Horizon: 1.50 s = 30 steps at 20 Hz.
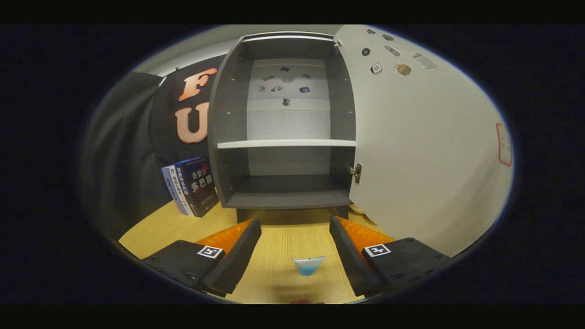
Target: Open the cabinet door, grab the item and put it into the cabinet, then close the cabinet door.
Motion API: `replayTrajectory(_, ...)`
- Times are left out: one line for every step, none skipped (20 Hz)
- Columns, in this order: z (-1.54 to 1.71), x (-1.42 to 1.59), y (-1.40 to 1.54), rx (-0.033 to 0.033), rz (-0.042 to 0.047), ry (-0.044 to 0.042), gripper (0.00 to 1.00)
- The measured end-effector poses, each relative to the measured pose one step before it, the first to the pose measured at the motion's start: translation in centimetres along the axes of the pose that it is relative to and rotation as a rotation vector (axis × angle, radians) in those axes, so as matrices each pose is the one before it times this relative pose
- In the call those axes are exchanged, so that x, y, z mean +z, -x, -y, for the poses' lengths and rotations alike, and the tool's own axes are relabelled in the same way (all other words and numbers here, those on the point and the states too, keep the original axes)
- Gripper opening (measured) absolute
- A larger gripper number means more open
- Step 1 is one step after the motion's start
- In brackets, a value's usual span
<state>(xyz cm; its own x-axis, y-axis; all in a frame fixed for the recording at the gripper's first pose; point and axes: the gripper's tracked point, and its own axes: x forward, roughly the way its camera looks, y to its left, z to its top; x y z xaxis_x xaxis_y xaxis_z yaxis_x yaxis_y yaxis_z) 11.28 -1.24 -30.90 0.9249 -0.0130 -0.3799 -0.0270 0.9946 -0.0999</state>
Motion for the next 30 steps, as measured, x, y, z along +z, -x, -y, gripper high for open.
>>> replayTrajectory(0.499, -1.789, -0.779, -0.00781, -0.03352, 0.00863, 0.96)
replayTrajectory(0.51, -1.627, -0.675, -0.00993, -0.03349, 0.00248, 0.97)
replayTrajectory(0.361, -1.343, -0.428, -0.00603, -0.02923, -0.00742, 0.97)
replayTrajectory(0.283, -1.059, -0.587, 0.00247, -0.01814, -0.02011, 0.97)
replayTrajectory(0.284, -0.936, -0.538, -0.00394, -0.0193, -0.01573, 0.97)
replayTrajectory(0.238, -0.939, -0.488, -0.00442, -0.02147, -0.01164, 0.97)
replayTrajectory(0.026, -0.92, -0.444, -0.00034, -0.0227, -0.0091, 0.97)
replayTrajectory(0.04, -0.748, -0.495, 0.00343, -0.01774, -0.00724, 0.97)
replayTrajectory(-0.047, -0.585, -0.388, 0.0022, -0.01425, -0.00358, 0.97)
replayTrajectory(0.082, -0.628, -0.207, -0.00224, -0.01314, 0.00168, 0.97)
replayTrajectory(0.117, -0.421, -0.203, -0.00331, -0.00844, 0.00442, 0.96)
replayTrajectory(-0.068, -0.338, -0.297, -0.00185, -0.00609, 0.00503, 0.96)
replayTrajectory(-0.116, -0.309, -0.173, 0.00155, -0.00327, 0.00367, 0.96)
replayTrajectory(-0.044, -0.307, 0.045, 0.00227, -0.00706, 0.00261, 0.95)
replayTrajectory(-0.054, -0.275, -0.013, 0.00312, -0.00824, -0.00277, 0.91)
replayTrajectory(0.084, -0.276, 0.011, -0.00158, -0.0054, -0.00515, 0.88)
replayTrajectory(0.135, -0.213, 0.073, -0.00607, -0.00214, -0.00625, 0.81)
replayTrajectory(0.012, -0.149, 0.101, -0.00191, -0.0004, -0.00987, 0.74)
replayTrajectory(0.151, 0.073, 0.023, -0.00556, 0.00226, -0.00272, 0.58)
replayTrajectory(-0.046, -0.175, 0.176, 0.00503, -0.01104, -0.00134, 0.57)
replayTrajectory(-0.079, -0.115, 0.246, 0.00468, -0.00884, -0.00794, 0.54)
replayTrajectory(-0.087, 0.084, 0.34, 0.0051, -0.00559, -0.007, 0.54)
replayTrajectory(-0.084, 0.446, 0.446, 0.00353, 0.00481, -0.00584, 0.54)
replayTrajectory(-0.034, 0.66, 0.641, 0.00275, 0.01167, -0.00332, 0.54)
replayTrajectory(-0.245, 0.95, 0.722, 0.00548, 0.0159, -0.00139, 0.54)
replayTrajectory(-0.443, 1.264, 0.885, 0.01101, 0.01637, -0.00265, 0.54)
replayTrajectory(-0.625, 1.468, 0.866, 0.01822, 0.02207, -0.00395, 0.54)
replayTrajectory(-0.759, 1.727, 0.883, 0.01955, 0.02515, 0.00076, 0.54)
replayTrajectory(-0.72, 1.9, 0.85, 0.01628, 0.03273, 0.00484, 0.54)
replayTrajectory(-0.643, 2.196, 0.893, 0.01094, 0.03467, 0.01027, 0.54)
